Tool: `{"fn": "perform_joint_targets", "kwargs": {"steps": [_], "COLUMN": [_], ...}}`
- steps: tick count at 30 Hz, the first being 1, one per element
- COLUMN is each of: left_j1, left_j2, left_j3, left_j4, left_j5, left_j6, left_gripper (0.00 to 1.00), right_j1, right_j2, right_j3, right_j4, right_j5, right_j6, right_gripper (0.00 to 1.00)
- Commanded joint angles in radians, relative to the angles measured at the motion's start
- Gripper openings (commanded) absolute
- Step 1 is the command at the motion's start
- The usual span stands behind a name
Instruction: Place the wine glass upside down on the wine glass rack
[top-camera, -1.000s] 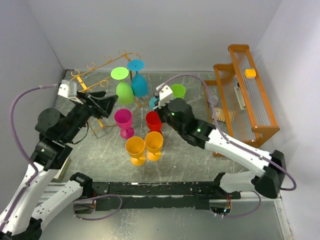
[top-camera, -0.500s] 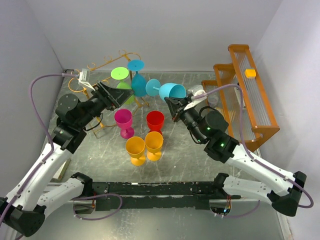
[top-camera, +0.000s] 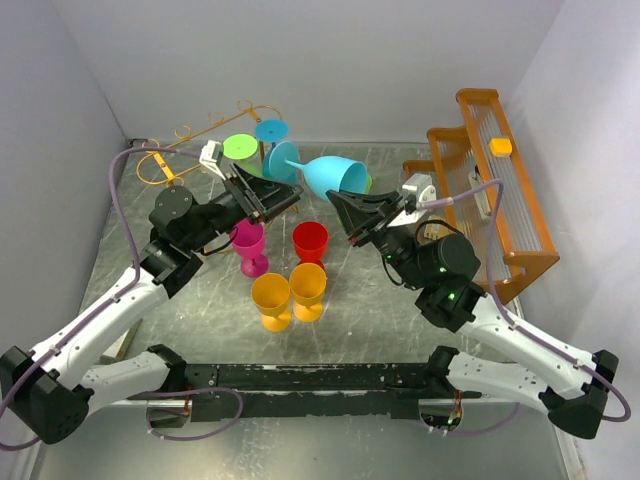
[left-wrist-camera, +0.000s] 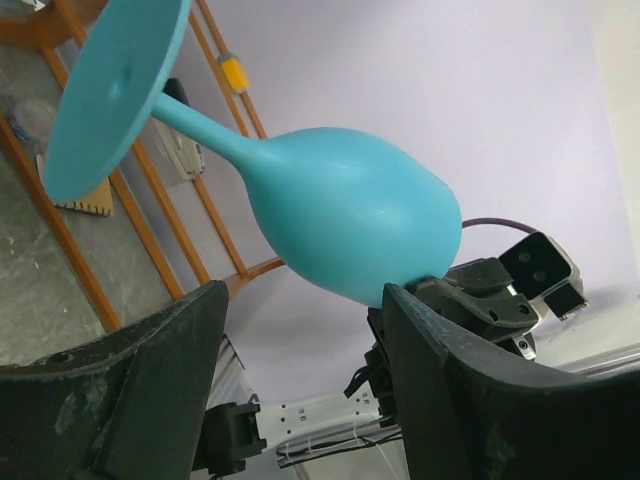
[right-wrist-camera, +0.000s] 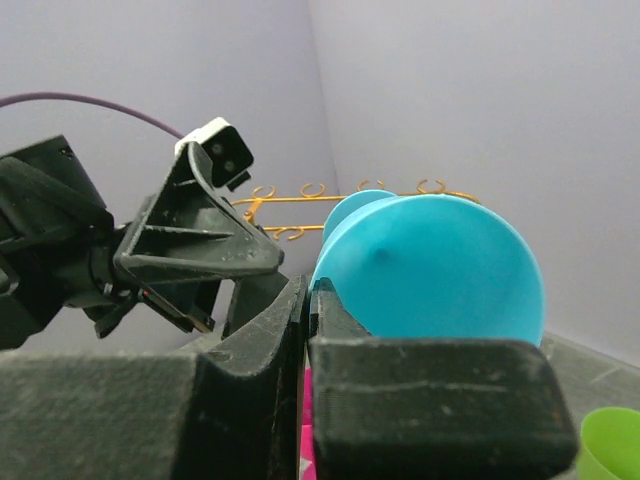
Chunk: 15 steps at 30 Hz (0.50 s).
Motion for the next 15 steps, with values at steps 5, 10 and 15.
{"fn": "perform_joint_targets", "kwargs": {"steps": [5,10,15], "left_j1": [-0.029,-0.034,-0.036], "left_j2": [0.01,0.039,0.06], "left_j3": [0.02,0.035,0.046], "left_j4": [0.07,0.112,0.123], "left_j5": [-0.165,-0.219,-0.258], "left_j6": [-0.054,-0.076,-0.118], "left_gripper": [0.7,0.65,0.52], "right_j1": [-0.002,-0.003,-0.003], "right_j2": [-0.042,-0.051,-0.055], "right_j3": [-0.032,-0.049,-0.06], "right_j4": [0.101,0.104,0.108], "right_j5": [-0.056,-0.075,-0.12], "right_j6": [0.049,0.077,0.104], "right_gripper": [0.0,0.0,0.0]}}
